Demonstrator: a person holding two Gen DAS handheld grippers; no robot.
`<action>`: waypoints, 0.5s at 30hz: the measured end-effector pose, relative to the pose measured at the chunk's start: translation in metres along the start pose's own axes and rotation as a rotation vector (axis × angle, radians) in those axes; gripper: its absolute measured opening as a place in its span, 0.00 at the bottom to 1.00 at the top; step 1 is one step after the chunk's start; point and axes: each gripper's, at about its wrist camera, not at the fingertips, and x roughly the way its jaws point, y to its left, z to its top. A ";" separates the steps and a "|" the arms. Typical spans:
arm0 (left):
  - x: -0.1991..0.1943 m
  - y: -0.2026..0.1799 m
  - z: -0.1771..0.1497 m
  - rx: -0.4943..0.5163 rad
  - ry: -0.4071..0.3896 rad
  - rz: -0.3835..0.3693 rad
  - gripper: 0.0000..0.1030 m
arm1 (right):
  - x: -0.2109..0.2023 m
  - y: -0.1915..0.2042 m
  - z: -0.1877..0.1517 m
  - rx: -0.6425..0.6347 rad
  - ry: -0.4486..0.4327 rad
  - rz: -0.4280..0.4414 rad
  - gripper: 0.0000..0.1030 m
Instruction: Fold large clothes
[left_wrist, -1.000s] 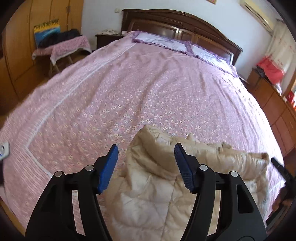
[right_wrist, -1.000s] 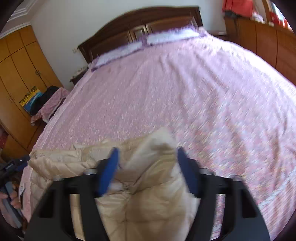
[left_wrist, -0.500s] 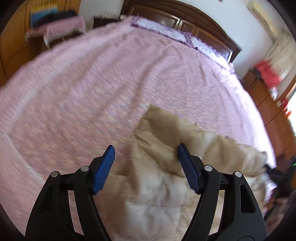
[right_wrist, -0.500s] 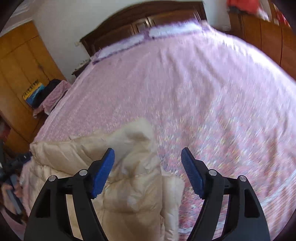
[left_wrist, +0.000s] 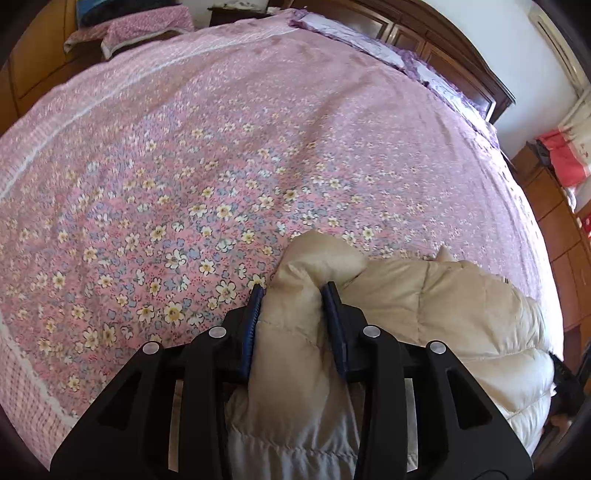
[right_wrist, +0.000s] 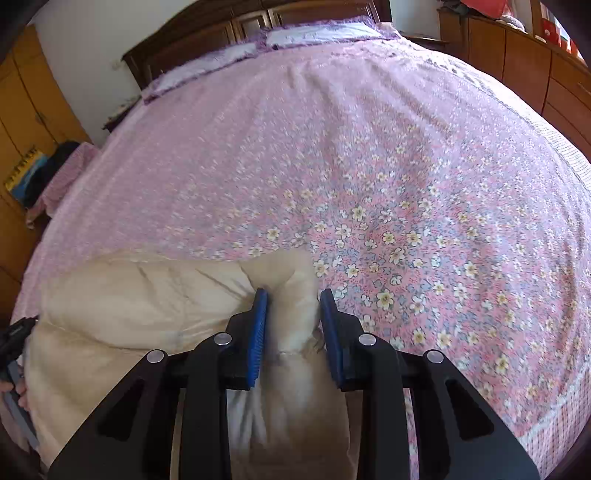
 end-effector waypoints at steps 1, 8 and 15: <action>-0.001 0.001 0.000 -0.006 0.000 -0.011 0.35 | 0.003 -0.002 0.000 0.006 0.010 0.002 0.29; -0.042 0.013 0.000 0.061 -0.007 -0.027 0.45 | -0.025 -0.026 0.000 0.090 0.015 0.098 0.45; -0.090 0.027 -0.030 0.101 -0.011 -0.062 0.64 | -0.086 -0.049 -0.024 0.137 -0.030 0.223 0.68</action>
